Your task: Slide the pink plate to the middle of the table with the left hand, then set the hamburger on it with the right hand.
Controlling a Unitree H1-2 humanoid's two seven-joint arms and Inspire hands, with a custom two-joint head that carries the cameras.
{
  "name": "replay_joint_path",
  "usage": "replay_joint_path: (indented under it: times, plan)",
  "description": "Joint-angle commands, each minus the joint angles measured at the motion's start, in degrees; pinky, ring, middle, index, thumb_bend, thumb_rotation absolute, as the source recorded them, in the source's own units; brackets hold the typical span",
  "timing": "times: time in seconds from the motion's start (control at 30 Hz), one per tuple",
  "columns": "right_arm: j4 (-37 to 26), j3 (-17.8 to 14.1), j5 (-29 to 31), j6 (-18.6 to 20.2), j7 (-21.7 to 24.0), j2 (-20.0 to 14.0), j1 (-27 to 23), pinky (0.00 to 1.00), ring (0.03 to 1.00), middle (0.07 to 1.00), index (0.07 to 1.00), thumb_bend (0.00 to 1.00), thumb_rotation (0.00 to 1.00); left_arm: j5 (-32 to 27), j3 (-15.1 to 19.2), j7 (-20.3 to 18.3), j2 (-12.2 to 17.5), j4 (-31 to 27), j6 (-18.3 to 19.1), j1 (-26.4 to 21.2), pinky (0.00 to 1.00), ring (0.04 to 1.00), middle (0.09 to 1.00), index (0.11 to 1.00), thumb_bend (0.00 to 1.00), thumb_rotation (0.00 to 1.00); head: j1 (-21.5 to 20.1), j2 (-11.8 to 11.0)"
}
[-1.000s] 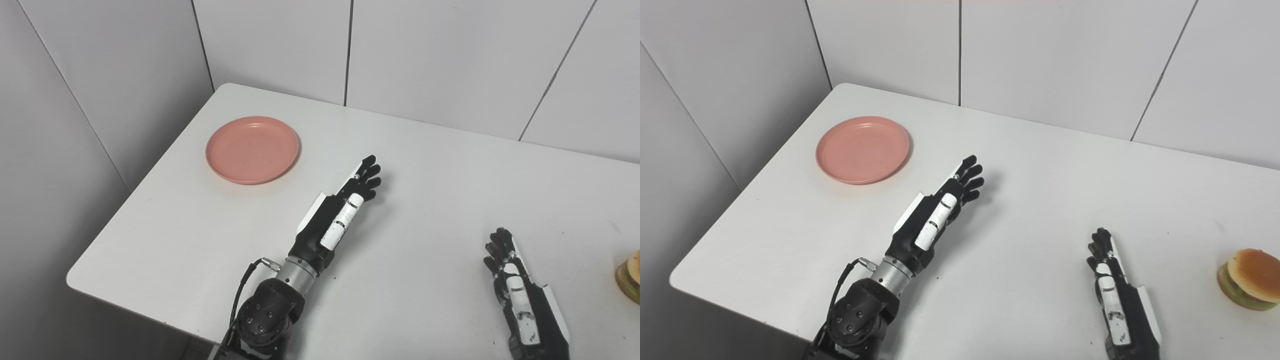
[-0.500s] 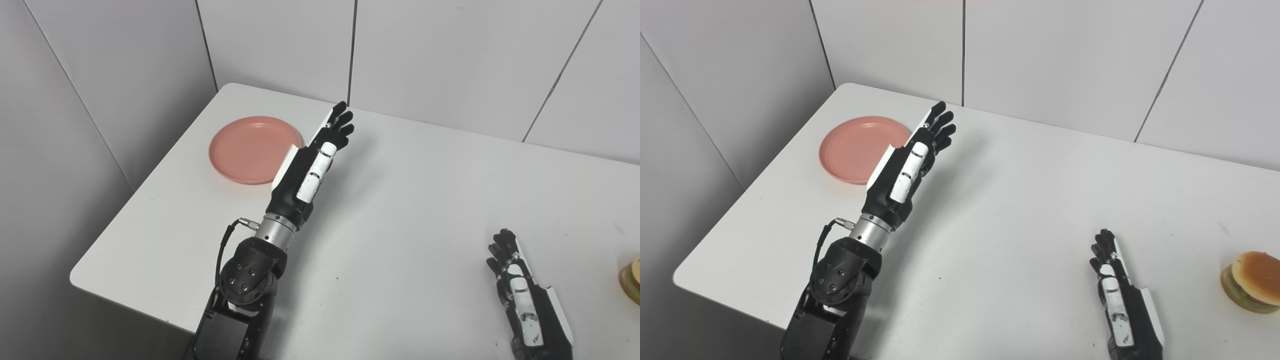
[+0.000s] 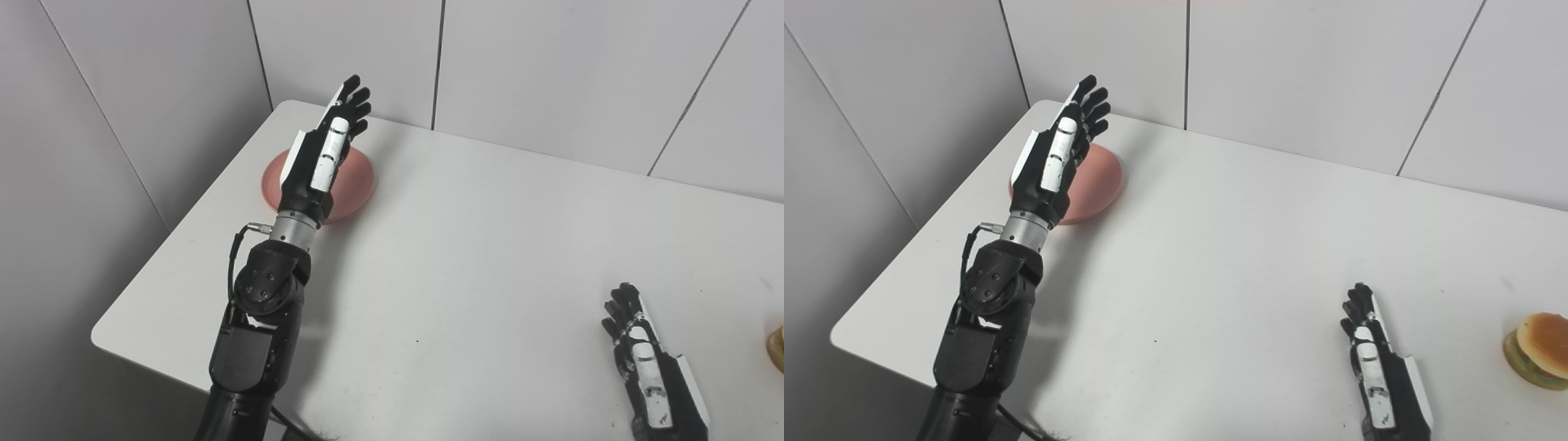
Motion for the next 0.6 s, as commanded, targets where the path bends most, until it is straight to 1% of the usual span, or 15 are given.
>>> replay_joint_path:
  times: [0.0, 0.07, 0.17, 0.3, 0.37, 0.47, 0.57]
  plan:
    - [0.36, -0.11, -0.23, 2.11, -0.02, -0.16, 0.98, 1.0, 1.0, 1.0, 1.0, 0.12, 1.0, -0.88, 0.85, 0.64, 2.13, 0.03, -0.29, -3.01, 0.94, 0.933, 0.936, 0.922, 0.43, 1.0, -0.03, 0.12]
    - [0.29, -0.12, -0.01, 2.15, 0.11, -0.19, 1.0, 1.0, 1.0, 1.0, 1.0, 0.12, 1.0, -1.31, 1.82, 0.57, 3.65, 1.59, -0.09, -4.3, 0.94, 0.937, 0.937, 0.924, 0.42, 1.0, 0.04, 0.17]
    - [0.87, -0.23, 0.35, 1.21, 0.35, -0.26, 0.87, 1.0, 1.0, 1.0, 1.0, 0.11, 1.0, -2.09, 2.91, 0.86, 5.37, 3.34, 0.58, -5.63, 0.92, 0.927, 0.924, 0.917, 0.41, 1.0, 0.2, 0.15]
    - [0.86, -0.25, 0.2, 1.23, 0.31, -0.38, 0.87, 1.0, 1.0, 1.0, 1.0, 0.12, 1.0, -5.48, 5.0, 0.75, 6.66, 4.95, 1.96, -7.13, 0.92, 0.913, 0.916, 0.914, 0.42, 1.0, 0.51, 0.13]
    - [0.53, -0.21, 0.08, 1.48, 0.29, -0.45, 0.96, 1.0, 1.0, 1.0, 1.0, 0.11, 1.0, -6.98, 6.19, 1.12, 7.3, 6.02, 2.39, -7.94, 0.9, 0.903, 0.906, 0.901, 0.41, 1.0, 0.66, 0.16]
    - [0.41, -0.19, -0.19, 1.33, 0.18, -0.49, 1.02, 1.0, 1.0, 1.0, 1.0, 0.11, 1.0, -7.58, 7.14, 1.34, 8.52, 7.43, 2.7, -8.8, 0.89, 0.898, 0.901, 0.89, 0.39, 1.0, 0.75, 0.21]
    - [0.34, -0.24, -0.03, 1.51, 0.22, -0.5, 1.06, 1.0, 1.0, 1.0, 1.0, 0.1, 1.0, -8.61, 8.26, 1.5, 9.84, 9.18, 3.19, -9.56, 0.91, 0.919, 0.911, 0.891, 0.4, 1.0, 0.9, 0.28]
